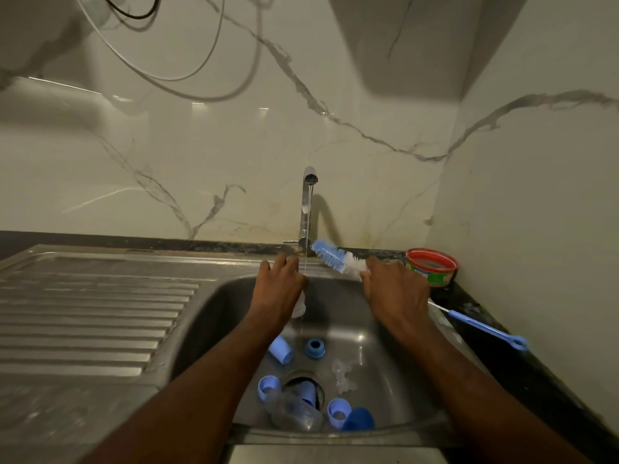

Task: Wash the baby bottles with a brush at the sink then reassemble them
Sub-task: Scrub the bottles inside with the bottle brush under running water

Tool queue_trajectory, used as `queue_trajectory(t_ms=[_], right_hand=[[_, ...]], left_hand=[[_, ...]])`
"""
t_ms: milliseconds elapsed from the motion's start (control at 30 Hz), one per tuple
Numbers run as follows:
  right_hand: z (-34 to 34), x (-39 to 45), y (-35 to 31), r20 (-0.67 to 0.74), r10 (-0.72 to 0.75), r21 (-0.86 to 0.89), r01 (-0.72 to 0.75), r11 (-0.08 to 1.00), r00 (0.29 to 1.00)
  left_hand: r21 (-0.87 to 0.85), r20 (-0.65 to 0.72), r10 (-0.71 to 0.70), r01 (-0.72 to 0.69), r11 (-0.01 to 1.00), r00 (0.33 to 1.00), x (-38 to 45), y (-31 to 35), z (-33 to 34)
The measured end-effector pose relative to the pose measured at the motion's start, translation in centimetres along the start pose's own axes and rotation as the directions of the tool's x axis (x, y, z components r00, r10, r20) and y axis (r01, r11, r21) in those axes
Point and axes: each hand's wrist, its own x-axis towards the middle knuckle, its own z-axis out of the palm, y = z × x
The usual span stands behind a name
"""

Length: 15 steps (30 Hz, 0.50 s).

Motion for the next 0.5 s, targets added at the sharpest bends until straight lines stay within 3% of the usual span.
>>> queue_trajectory(t_ms=[167, 267, 333, 400, 500], right_hand=[[-1.0, -0.3, 0.0, -0.047, -0.011, -0.002, 0.011, 1.000, 0.999], [-2.0, 0.0, 0.7, -0.055, -0.006, -0.064, 0.002, 0.998, 0.998], [-2.7, 0.6, 1.2, 0.002, -0.012, -0.077, 0.013, 0.997, 1.000], [-2.8, 0.9, 1.7, 0.004, -0.041, -0.101, 0.041, 0.994, 0.999], [-2.1, 0.2, 2.4, -0.017, -0.067, -0.065, 0.066, 0.996, 0.998]], left_hand=[[-0.015, -0.044, 0.028, -0.028, 0.999, 0.999, 0.1, -0.5, -0.2], [-0.235, -0.045, -0.072, 0.059, 0.970, 0.996, -0.3, -1.1, 1.1], [-0.464, 0.014, -0.169, 0.156, 0.872, 0.986, -0.6, -1.8, 2.4], [-0.656, 0.097, -0.243, 0.246, 0.714, 0.965, -0.5, -2.4, 3.3], [-0.771, 0.104, -0.287, 0.260, 0.581, 0.952, 0.0, -2.9, 3.9]])
